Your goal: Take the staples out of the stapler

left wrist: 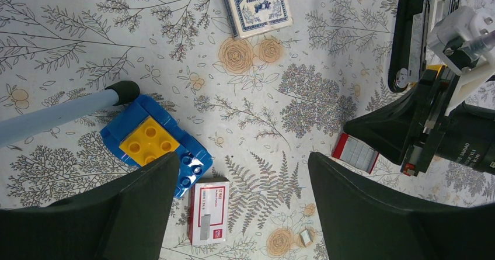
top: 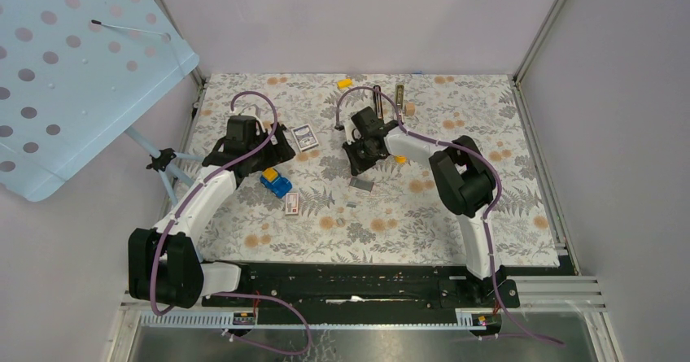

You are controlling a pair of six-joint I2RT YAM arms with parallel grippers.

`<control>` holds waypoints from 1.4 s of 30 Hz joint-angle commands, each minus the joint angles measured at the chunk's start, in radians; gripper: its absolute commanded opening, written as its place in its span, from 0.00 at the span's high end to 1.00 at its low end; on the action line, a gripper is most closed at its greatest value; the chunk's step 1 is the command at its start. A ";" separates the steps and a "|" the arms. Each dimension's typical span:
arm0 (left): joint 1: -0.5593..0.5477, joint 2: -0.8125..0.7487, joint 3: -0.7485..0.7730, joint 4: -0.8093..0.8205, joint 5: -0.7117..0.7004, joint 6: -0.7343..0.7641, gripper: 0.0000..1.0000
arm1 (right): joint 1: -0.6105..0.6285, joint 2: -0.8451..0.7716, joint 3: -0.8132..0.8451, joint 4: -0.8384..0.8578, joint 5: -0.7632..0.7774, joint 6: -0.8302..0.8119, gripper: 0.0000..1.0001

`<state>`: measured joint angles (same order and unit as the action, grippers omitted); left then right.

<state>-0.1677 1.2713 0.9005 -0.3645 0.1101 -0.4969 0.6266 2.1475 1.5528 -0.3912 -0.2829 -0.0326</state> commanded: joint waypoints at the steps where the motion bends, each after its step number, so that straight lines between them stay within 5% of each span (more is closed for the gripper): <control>1: 0.008 -0.024 0.000 0.038 0.017 0.009 0.15 | 0.013 -0.012 -0.008 -0.030 -0.043 -0.024 1.00; 31: 0.011 -0.032 -0.003 0.040 0.023 0.009 0.15 | 0.014 -0.097 -0.013 0.006 -0.048 0.002 1.00; 42: 0.015 -0.038 -0.003 0.037 0.018 0.009 0.14 | 0.014 -0.254 -0.017 0.079 0.011 0.020 0.81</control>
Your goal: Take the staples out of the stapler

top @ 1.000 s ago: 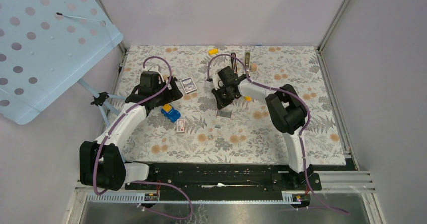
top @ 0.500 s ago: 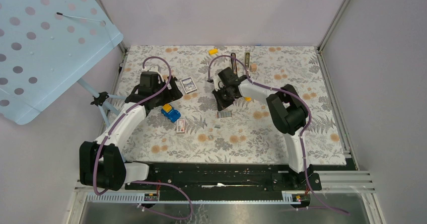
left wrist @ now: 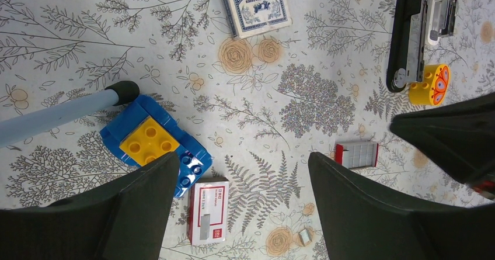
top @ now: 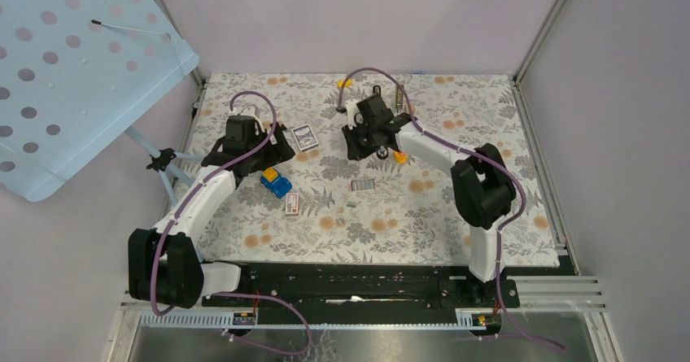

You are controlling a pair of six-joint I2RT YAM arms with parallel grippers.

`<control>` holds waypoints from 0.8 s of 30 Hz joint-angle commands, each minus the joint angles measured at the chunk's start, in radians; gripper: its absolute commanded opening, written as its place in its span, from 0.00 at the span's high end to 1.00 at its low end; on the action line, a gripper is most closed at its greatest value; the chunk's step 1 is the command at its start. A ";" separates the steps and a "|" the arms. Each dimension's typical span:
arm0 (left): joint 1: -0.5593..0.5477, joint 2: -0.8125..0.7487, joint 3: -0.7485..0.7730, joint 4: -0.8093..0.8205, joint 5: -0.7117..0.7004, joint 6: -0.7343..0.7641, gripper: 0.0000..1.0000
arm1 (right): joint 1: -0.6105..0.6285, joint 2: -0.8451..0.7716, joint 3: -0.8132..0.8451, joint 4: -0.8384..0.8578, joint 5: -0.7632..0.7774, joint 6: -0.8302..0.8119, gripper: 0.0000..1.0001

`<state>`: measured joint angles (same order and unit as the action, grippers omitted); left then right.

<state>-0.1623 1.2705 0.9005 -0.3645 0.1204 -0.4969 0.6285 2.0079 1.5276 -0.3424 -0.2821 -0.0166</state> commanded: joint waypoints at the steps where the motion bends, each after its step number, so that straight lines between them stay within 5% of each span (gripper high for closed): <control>1: 0.010 -0.038 -0.003 0.036 0.006 0.009 0.14 | 0.015 -0.121 0.003 0.004 0.009 -0.007 0.81; 9: 0.013 -0.041 0.002 0.029 0.009 0.009 0.13 | 0.133 -0.201 -0.155 -0.129 0.121 -0.118 0.75; 20: 0.018 -0.045 0.001 0.021 0.004 0.009 0.12 | 0.146 -0.508 -0.535 0.316 0.039 -0.063 0.60; 24: 0.022 -0.047 0.002 0.020 0.010 0.008 0.12 | 0.145 -0.508 -0.552 0.267 -0.051 -0.176 0.56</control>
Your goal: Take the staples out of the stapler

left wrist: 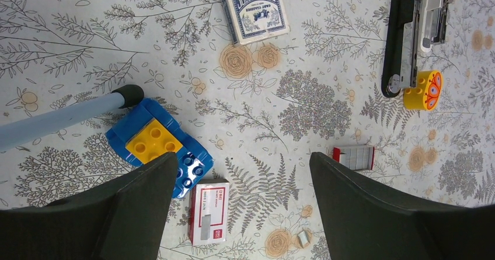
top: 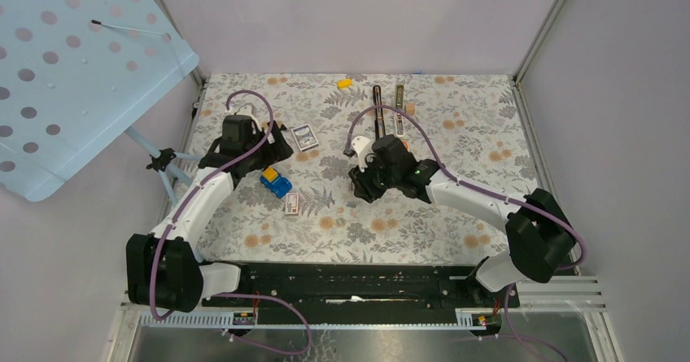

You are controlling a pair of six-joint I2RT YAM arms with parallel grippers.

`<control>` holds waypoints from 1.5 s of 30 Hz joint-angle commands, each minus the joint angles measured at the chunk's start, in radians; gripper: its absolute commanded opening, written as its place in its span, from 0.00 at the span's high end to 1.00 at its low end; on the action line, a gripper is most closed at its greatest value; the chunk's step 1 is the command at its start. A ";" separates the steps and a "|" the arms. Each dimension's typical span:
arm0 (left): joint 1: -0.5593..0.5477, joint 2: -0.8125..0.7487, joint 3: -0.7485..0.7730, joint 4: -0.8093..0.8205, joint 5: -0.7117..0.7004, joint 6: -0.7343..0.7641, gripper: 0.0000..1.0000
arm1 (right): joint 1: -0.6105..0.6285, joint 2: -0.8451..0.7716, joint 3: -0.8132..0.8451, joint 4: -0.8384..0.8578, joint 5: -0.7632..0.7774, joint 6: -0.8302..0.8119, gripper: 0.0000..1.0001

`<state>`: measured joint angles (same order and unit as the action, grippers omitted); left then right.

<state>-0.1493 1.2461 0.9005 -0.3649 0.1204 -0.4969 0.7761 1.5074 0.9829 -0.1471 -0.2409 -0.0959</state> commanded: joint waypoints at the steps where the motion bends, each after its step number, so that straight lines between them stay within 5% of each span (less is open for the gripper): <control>1: 0.010 -0.026 0.000 0.020 0.009 0.008 0.12 | -0.003 0.000 0.001 0.021 -0.111 -0.140 0.55; 6: 0.011 -0.034 -0.002 0.020 0.004 0.008 0.12 | -0.003 0.017 -0.032 -0.046 -0.152 -0.320 0.55; 10: 0.016 -0.034 0.000 0.020 0.007 0.008 0.12 | -0.004 0.008 -0.111 0.036 -0.179 -0.440 0.34; 12: 0.019 -0.034 0.000 0.019 0.007 0.008 0.12 | -0.003 0.025 -0.115 0.067 -0.190 -0.460 0.33; 28: 0.043 -0.039 0.002 0.012 0.016 0.006 0.12 | -0.009 0.205 -0.097 0.137 -0.159 -0.568 0.35; 45: 0.077 -0.032 -0.002 0.019 0.050 -0.004 0.12 | -0.014 0.346 0.055 0.011 -0.168 -0.571 0.46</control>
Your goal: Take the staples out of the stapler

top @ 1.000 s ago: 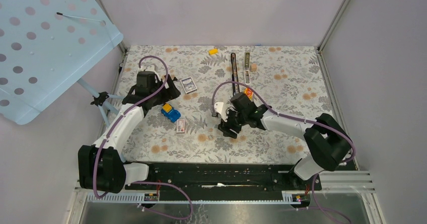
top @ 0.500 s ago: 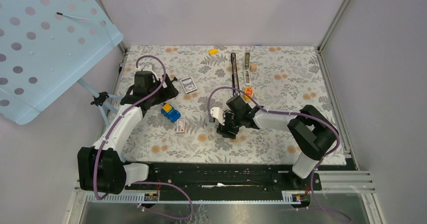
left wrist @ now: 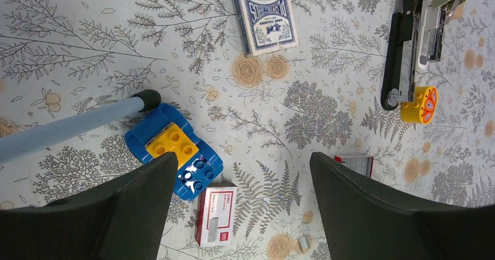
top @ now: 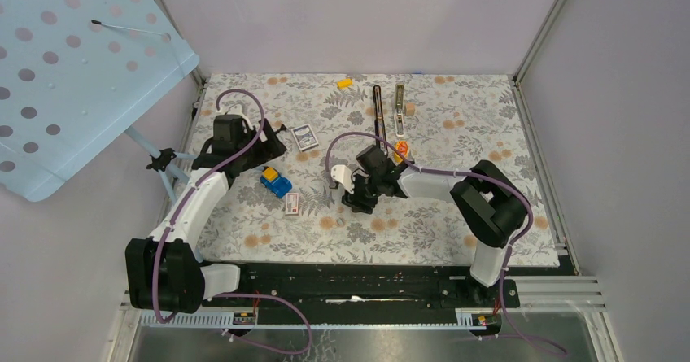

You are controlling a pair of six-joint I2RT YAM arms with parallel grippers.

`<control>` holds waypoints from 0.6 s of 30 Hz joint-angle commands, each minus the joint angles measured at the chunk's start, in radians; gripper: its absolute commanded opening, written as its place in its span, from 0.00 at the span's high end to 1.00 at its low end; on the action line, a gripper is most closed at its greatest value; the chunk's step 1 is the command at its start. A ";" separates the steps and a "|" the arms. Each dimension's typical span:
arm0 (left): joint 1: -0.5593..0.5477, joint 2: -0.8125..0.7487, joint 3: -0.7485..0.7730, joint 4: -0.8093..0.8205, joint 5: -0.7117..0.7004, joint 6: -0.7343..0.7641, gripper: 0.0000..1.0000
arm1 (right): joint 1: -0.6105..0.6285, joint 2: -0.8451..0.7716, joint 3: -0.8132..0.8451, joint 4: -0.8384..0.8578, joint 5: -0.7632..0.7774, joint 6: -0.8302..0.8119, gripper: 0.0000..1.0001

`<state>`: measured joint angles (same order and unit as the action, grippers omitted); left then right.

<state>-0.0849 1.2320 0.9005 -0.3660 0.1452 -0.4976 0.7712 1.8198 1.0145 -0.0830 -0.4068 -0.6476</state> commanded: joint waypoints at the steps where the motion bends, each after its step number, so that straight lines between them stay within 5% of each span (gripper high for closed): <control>1: 0.015 -0.017 -0.002 0.021 0.028 -0.004 0.12 | -0.009 0.034 0.026 -0.055 -0.006 -0.016 0.46; 18: 0.042 -0.011 -0.008 0.030 0.055 -0.012 0.12 | 0.023 0.052 0.038 -0.038 -0.019 0.035 0.56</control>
<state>-0.0525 1.2320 0.8932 -0.3649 0.1829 -0.5049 0.7761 1.8339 1.0348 -0.0921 -0.4133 -0.6353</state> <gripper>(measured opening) 0.881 0.444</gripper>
